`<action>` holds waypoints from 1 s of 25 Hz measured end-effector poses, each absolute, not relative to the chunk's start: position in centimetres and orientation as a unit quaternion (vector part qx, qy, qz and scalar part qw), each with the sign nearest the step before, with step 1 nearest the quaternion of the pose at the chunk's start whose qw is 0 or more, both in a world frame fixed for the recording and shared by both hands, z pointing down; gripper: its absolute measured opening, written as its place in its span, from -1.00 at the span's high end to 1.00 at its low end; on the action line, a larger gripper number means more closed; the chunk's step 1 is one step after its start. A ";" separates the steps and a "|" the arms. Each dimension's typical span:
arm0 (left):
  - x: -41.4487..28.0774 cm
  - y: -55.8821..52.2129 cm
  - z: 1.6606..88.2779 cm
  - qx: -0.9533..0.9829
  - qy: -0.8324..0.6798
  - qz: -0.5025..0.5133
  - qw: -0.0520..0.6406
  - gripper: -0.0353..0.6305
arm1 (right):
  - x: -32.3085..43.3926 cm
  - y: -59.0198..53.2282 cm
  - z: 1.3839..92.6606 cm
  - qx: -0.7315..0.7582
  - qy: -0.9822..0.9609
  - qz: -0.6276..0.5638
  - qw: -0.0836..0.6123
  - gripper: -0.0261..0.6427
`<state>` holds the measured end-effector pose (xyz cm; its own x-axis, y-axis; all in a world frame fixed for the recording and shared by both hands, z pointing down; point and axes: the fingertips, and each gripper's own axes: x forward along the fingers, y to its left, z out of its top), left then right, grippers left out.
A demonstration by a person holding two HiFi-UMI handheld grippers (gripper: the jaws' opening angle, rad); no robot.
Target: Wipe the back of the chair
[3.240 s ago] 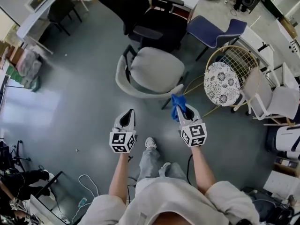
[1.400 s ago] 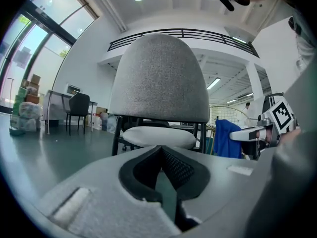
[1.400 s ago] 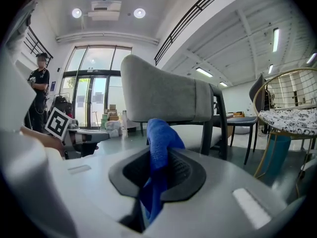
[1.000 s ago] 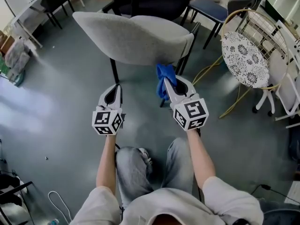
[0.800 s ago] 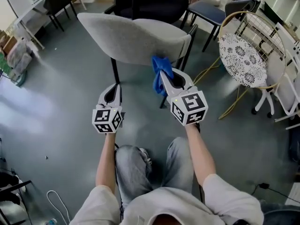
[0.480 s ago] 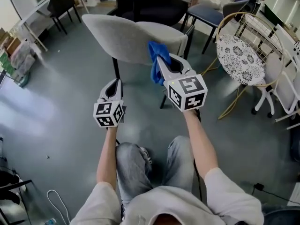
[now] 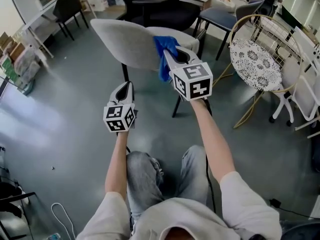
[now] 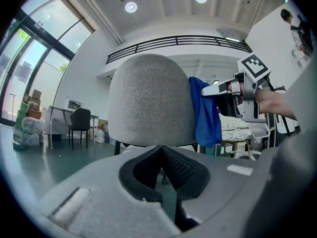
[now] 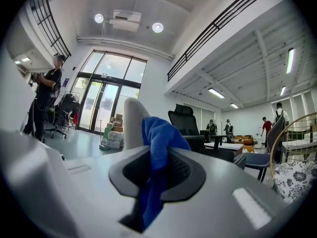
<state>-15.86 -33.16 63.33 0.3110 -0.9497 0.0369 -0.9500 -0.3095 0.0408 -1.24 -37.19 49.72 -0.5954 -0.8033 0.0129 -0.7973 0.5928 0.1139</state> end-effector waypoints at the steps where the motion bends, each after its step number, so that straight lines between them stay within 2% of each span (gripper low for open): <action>1: -15.7 -33.1 63.5 0.809 -0.586 0.004 0.028 0.88 | -1.3 -37.4 50.1 0.448 -0.893 -0.045 0.031 0.78; 25: -14.9 -32.5 65.0 0.818 -0.574 0.018 0.034 0.88 | -1.5 -38.6 61.0 0.458 -0.887 -0.009 0.055 0.79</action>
